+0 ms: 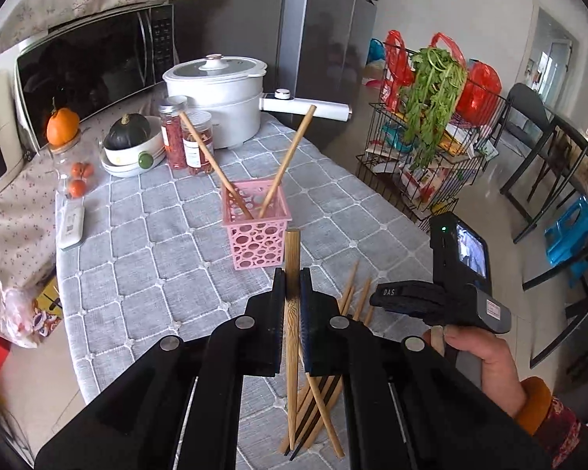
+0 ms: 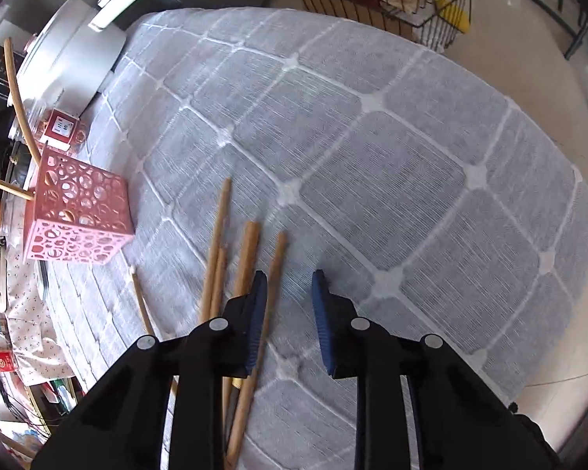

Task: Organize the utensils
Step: 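Lift the chopstick with the left tool and drop it into the pink holder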

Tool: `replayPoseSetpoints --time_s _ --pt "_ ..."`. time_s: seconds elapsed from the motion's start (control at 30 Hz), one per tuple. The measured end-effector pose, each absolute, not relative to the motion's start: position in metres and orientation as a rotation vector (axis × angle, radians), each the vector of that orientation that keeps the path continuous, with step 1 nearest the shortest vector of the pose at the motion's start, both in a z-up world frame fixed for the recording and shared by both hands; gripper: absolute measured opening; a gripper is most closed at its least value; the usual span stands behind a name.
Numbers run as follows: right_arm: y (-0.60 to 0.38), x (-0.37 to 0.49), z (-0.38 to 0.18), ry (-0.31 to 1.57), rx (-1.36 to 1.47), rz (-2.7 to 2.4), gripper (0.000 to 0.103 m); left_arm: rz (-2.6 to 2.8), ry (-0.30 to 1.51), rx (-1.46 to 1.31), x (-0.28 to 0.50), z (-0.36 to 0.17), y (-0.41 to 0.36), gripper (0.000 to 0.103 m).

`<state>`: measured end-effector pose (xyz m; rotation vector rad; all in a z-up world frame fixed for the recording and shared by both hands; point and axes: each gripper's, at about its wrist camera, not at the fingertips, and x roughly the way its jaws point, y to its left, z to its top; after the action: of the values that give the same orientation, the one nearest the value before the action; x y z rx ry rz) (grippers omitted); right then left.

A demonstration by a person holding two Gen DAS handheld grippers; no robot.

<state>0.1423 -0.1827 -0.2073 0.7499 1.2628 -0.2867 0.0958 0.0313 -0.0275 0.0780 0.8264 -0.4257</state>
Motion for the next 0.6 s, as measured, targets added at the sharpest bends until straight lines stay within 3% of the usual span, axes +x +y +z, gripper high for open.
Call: replayPoseSetpoints --time_s 0.1,0.27,0.6 --pt "-0.179 0.148 -0.208 1.244 0.706 -0.293 0.009 -0.42 0.819 0.069 0.095 -0.026 0.037 0.006" --pt "-0.187 0.139 -0.201 1.193 0.748 -0.264 0.008 -0.417 0.815 0.06 0.093 -0.024 0.038 0.006" --pt "-0.184 0.064 -0.073 0.838 0.632 -0.122 0.006 -0.419 0.74 0.002 0.079 0.003 0.056 0.006"
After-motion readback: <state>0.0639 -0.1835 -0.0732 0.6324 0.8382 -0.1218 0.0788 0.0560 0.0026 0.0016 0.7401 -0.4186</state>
